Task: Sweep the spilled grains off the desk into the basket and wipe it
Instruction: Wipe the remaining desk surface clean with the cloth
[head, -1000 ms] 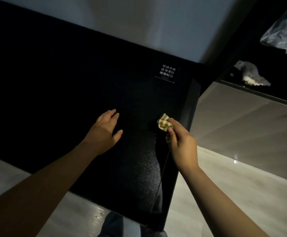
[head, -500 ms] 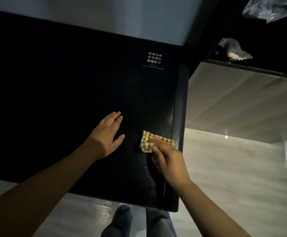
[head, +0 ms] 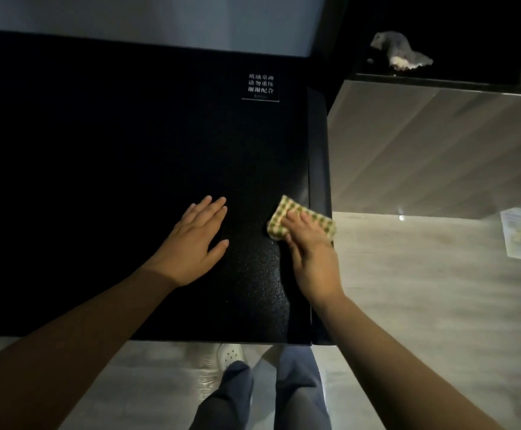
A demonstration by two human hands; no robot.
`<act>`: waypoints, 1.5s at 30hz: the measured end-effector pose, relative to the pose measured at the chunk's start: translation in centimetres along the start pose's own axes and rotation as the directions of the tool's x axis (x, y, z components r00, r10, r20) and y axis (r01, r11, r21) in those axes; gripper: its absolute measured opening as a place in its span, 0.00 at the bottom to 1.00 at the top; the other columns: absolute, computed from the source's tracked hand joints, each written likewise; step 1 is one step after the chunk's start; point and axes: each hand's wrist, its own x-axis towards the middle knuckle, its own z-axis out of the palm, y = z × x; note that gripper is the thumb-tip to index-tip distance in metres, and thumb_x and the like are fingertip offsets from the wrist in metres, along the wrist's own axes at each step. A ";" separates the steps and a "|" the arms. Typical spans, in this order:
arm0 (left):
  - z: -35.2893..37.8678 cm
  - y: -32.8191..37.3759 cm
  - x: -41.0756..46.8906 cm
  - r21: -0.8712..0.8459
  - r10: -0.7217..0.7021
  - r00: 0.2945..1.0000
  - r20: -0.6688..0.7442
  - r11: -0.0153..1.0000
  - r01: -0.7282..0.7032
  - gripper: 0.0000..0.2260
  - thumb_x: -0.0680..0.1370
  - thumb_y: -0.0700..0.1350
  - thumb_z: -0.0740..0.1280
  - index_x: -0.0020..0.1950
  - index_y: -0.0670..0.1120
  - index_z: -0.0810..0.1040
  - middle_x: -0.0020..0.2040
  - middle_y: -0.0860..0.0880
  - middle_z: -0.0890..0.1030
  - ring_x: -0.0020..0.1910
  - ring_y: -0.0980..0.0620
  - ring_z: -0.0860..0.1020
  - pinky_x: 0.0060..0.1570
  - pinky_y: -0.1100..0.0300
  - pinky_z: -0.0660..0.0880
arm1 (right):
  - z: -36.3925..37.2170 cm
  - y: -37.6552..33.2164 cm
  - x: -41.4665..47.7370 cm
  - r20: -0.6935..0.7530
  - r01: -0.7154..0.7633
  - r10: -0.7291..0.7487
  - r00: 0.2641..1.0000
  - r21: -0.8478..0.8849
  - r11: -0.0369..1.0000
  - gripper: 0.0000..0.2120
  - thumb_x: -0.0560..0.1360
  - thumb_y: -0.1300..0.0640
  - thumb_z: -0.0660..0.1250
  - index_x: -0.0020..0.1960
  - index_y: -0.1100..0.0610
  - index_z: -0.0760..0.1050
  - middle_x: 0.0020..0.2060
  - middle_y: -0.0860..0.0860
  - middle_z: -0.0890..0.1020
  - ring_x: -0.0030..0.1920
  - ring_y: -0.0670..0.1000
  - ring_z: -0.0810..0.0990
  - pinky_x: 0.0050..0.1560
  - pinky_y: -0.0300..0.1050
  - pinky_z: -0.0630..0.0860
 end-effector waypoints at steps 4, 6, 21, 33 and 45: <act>0.1 -0.4 -1.4 -0.011 0.042 0.999 0.013 0.999 -0.042 0.28 0.81 0.55 0.55 0.78 0.50 0.49 0.78 0.55 0.45 0.75 0.59 0.40 0.74 0.57 0.40 | 0.3 -0.8 -5.1 0.138 0.116 -0.115 0.984 0.005 0.993 0.17 0.78 0.60 0.64 0.66 0.50 0.75 0.68 0.46 0.73 0.72 0.44 0.63 0.74 0.36 0.53; 0.4 -0.6 -2.4 -0.027 0.063 0.998 0.011 0.998 -0.063 0.28 0.81 0.54 0.55 0.78 0.50 0.49 0.78 0.56 0.45 0.75 0.60 0.40 0.75 0.56 0.42 | -0.1 -1.0 -6.9 0.200 0.140 -0.142 0.969 0.024 0.990 0.15 0.78 0.58 0.63 0.65 0.50 0.76 0.66 0.45 0.74 0.71 0.42 0.65 0.73 0.36 0.57; 5.0 2.1 -9.6 -0.042 -0.058 0.995 -0.077 0.998 0.055 0.32 0.77 0.61 0.47 0.77 0.48 0.50 0.78 0.54 0.46 0.76 0.58 0.40 0.73 0.60 0.39 | -0.8 0.5 -6.8 0.046 -0.021 0.021 0.999 -0.009 1.000 0.16 0.80 0.58 0.61 0.67 0.50 0.74 0.70 0.46 0.71 0.73 0.44 0.60 0.74 0.45 0.58; 7.8 3.0 -16.7 -0.117 -0.149 0.969 -0.196 0.985 0.127 0.29 0.77 0.58 0.53 0.76 0.47 0.56 0.78 0.54 0.52 0.76 0.61 0.43 0.73 0.65 0.39 | -2.2 -1.0 -12.7 0.117 0.094 -0.132 0.984 0.284 0.954 0.14 0.80 0.52 0.58 0.62 0.49 0.78 0.54 0.40 0.80 0.52 0.39 0.78 0.55 0.40 0.75; 7.6 1.4 -19.8 -0.099 -0.104 0.989 -0.105 0.991 0.094 0.35 0.74 0.63 0.44 0.77 0.47 0.55 0.78 0.53 0.51 0.75 0.59 0.43 0.74 0.58 0.48 | 2.3 -2.5 -18.4 0.145 0.084 -0.099 0.984 0.108 0.991 0.15 0.79 0.54 0.60 0.63 0.49 0.77 0.62 0.45 0.78 0.67 0.44 0.71 0.67 0.39 0.66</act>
